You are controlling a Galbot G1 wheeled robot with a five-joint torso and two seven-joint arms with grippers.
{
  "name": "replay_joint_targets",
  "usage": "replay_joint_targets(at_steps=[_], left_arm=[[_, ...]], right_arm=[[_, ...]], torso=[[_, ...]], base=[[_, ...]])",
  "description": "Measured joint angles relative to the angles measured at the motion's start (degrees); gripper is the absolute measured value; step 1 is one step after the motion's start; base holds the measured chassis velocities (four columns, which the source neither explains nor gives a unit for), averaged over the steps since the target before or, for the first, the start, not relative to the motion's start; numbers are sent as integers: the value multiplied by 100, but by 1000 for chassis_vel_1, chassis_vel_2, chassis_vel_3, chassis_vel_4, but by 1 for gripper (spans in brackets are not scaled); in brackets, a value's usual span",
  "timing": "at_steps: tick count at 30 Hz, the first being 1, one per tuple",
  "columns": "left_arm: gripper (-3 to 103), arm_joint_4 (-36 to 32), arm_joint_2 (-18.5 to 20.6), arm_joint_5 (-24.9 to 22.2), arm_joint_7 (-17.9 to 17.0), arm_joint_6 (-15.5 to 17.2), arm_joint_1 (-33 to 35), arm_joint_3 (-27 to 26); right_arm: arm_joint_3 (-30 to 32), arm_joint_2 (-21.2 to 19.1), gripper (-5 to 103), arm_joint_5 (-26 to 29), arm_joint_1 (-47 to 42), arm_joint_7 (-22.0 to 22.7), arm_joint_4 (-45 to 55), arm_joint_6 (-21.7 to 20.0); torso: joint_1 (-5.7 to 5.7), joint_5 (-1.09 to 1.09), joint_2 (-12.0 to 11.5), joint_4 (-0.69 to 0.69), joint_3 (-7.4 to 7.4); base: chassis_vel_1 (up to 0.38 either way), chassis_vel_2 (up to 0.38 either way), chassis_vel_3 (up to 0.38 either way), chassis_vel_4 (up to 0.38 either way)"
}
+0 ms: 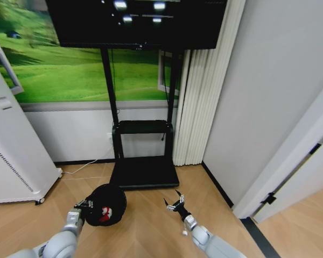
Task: Pick up the trash bin and place the garbage on the floor into it.
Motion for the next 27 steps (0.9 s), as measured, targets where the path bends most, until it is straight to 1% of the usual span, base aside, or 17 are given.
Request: replay_joint_targets(at_steps=[4, 6, 7, 8, 9, 10, 11, 13, 14, 16, 17, 19, 20, 22, 25, 27], left_arm=[[7, -3, -11, 11, 0, -12, 9, 0], [7, 1, -8, 33, 2, -17, 21, 0], [7, 1, -8, 33, 2, -17, 21, 0], [7, 4, -9, 42, 2, -21, 24, 2], [7, 4, -9, 42, 2, -21, 24, 2], [7, 5, -15, 45, 2, -22, 28, 6], [7, 5, -15, 45, 2, -22, 28, 6], [7, 14, -21, 58, 2, -27, 34, 9], [7, 14, -21, 58, 2, -27, 34, 9], [7, 20, -40, 87, 7, -45, 60, 7], [7, 20, -40, 87, 7, -45, 60, 7], [7, 45, -71, 139, 21, -86, 95, 2], [7, 45, -71, 139, 21, -86, 95, 2], [7, 86, -85, 150, 42, -116, 108, -5], [7, 100, -87, 151, 50, -126, 108, -11], [7, 149, -91, 152, 84, -144, 94, -15]], right_arm=[[-42, 67, 100, 16, 25, 65, -14, -132], [-153, 45, 100, 287, 81, 65, -30, -372], [-153, 45, 100, 287, 81, 65, -30, -372], [-277, 14, 100, 687, 138, 67, -28, -650], [-277, 14, 100, 687, 138, 67, -28, -650], [-358, 72, 100, 995, 216, 115, -68, -918], [-358, 72, 100, 995, 216, 115, -68, -918], [-459, 227, 100, 1216, 339, 216, -250, -1289], [-459, 227, 100, 1216, 339, 216, -250, -1289], [-484, 432, 100, 1243, 368, 283, -506, -1448], [-484, 432, 100, 1243, 368, 283, -506, -1448], [-408, 634, 100, 1216, 358, 416, -775, -1655], [-408, 634, 100, 1216, 358, 416, -775, -1655], [-239, 724, 100, 1210, 296, 567, -920, -1823], [-181, 726, 100, 1212, 259, 622, -921, -1869], [-21, 664, 100, 1234, 117, 855, -755, -2066]], torso=[[0, 2, 0, 1, 0], [0, -1, 0, 3, 0], [0, -1, 0, 3, 0], [0, -1, 0, 5, 0], [0, -1, 0, 5, 0], [0, -1, 0, 5, 0], [0, -1, 0, 5, 0], [0, -1, 0, 7, 0], [0, -1, 0, 7, 0], [0, 0, 0, 4, 0], [0, 0, 0, 4, 0], [0, 0, 0, 2, 0], [0, 0, 0, 2, 0], [0, 0, 0, 2, 0], [0, 0, 0, 2, 0], [0, 0, 0, 3, 0]], base=[[-68, -90, 47, 58], [0, 0, 0, 0], [0, 0, 0, 0], [52, 56, -37, -62], [52, 56, -37, -62], [43, 72, -37, -24], [43, 72, -37, -24], [52, 39, -9, -15], [52, 26, 5, -15], [0, 0, 0, 0], [0, 0, 0, 0], [0, 0, 0, 0], [0, 0, 0, 0], [0, 0, 0, 0], [0, 0, 0, 0], [0, 0, 0, 0]])
